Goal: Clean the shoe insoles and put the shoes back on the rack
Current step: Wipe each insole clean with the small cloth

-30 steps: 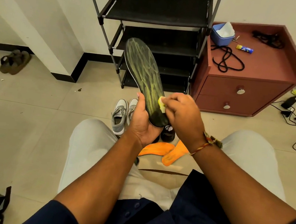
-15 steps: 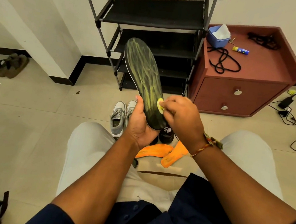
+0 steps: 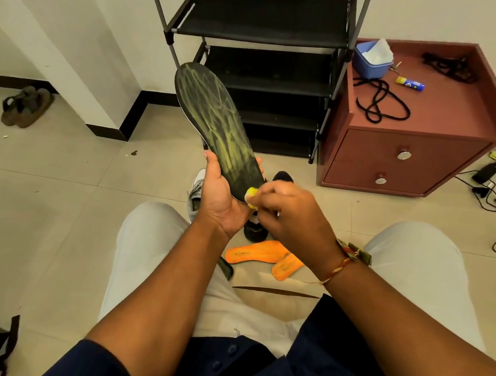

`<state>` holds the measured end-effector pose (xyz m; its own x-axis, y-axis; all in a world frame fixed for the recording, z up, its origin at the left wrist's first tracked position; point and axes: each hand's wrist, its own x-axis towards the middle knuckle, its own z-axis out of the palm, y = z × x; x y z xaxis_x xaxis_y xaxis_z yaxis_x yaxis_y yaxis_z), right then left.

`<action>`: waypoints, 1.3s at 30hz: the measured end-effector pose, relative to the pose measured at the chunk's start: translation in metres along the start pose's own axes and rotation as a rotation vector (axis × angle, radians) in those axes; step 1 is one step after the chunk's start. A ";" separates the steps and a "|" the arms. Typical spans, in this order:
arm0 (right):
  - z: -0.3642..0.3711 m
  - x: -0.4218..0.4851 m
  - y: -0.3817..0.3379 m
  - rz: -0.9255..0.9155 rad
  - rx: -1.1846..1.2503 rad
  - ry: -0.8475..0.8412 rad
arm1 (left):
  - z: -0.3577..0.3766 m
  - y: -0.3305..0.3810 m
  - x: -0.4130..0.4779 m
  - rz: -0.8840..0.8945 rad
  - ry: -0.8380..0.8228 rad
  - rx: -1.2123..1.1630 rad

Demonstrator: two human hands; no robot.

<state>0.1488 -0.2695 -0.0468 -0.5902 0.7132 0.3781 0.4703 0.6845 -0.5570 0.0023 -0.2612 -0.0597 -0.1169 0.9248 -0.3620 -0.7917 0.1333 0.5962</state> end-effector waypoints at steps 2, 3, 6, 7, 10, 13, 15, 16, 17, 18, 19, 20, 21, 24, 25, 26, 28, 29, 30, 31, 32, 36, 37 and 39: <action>0.000 -0.001 -0.002 -0.027 -0.004 -0.053 | 0.000 0.000 -0.001 -0.001 0.002 -0.005; -0.002 0.002 0.003 -0.005 -0.028 -0.027 | 0.001 0.000 -0.002 -0.004 -0.009 -0.010; -0.009 0.009 0.026 0.114 -0.121 0.094 | 0.002 -0.001 -0.003 0.001 -0.052 -0.017; -0.010 0.009 0.027 0.129 -0.127 0.101 | 0.002 -0.001 -0.003 0.008 -0.058 -0.015; -0.008 0.002 0.015 0.111 -0.052 0.123 | 0.001 0.001 0.000 0.037 -0.068 -0.010; -0.011 0.001 0.013 0.143 -0.046 0.229 | -0.002 0.005 0.001 0.055 -0.061 -0.044; -0.015 0.003 0.014 0.124 -0.046 0.285 | -0.003 0.004 0.001 0.055 -0.054 -0.031; -0.015 0.004 0.011 0.092 -0.030 0.277 | -0.003 0.002 0.001 0.046 -0.049 -0.012; -0.012 0.003 0.005 0.050 -0.012 0.235 | -0.003 0.001 0.001 0.034 -0.039 0.007; -0.006 0.002 -0.003 0.003 -0.001 0.167 | -0.002 -0.001 0.000 0.020 -0.024 0.017; 0.000 0.000 -0.009 -0.038 -0.004 0.099 | -0.001 -0.003 -0.001 0.008 -0.006 0.023; 0.003 -0.001 -0.009 -0.058 -0.024 0.053 | 0.000 -0.004 -0.002 -0.008 0.006 0.024; 0.004 0.000 -0.005 -0.054 -0.052 0.046 | 0.001 -0.006 -0.004 -0.028 0.007 0.024; -0.003 0.009 0.016 0.047 -0.134 0.177 | 0.006 -0.013 -0.011 -0.087 -0.041 0.041; -0.005 0.010 0.018 0.075 -0.135 0.217 | 0.007 -0.016 -0.013 -0.104 -0.054 0.050; -0.005 0.010 0.014 0.082 -0.116 0.234 | 0.009 -0.018 -0.016 -0.120 -0.052 0.055; 0.002 0.007 -0.001 0.042 -0.037 0.199 | 0.010 -0.021 -0.018 -0.148 -0.033 0.047; 0.004 0.005 -0.008 0.016 0.001 0.168 | 0.010 -0.023 -0.018 -0.154 -0.032 0.040; 0.005 0.003 -0.010 0.000 0.018 0.143 | 0.009 -0.023 -0.018 -0.157 -0.034 0.033; 0.003 0.005 -0.006 0.001 0.009 0.137 | 0.009 -0.024 -0.018 -0.165 -0.038 0.023; -0.001 0.007 0.001 0.018 -0.025 0.159 | 0.009 -0.025 -0.018 -0.173 -0.046 0.020; -0.018 0.016 0.021 0.124 -0.136 0.298 | 0.012 -0.033 -0.019 -0.167 -0.076 0.061; -0.017 0.014 0.020 0.127 -0.118 0.301 | 0.013 -0.034 -0.020 -0.176 -0.079 0.062; -0.010 0.009 0.010 0.117 -0.026 0.256 | 0.013 -0.030 -0.020 -0.192 -0.056 0.075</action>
<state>0.1548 -0.2543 -0.0415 -0.3478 0.8003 0.4884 0.5441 0.5966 -0.5900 0.0367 -0.2791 -0.0608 0.0669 0.8981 -0.4346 -0.7492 0.3329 0.5726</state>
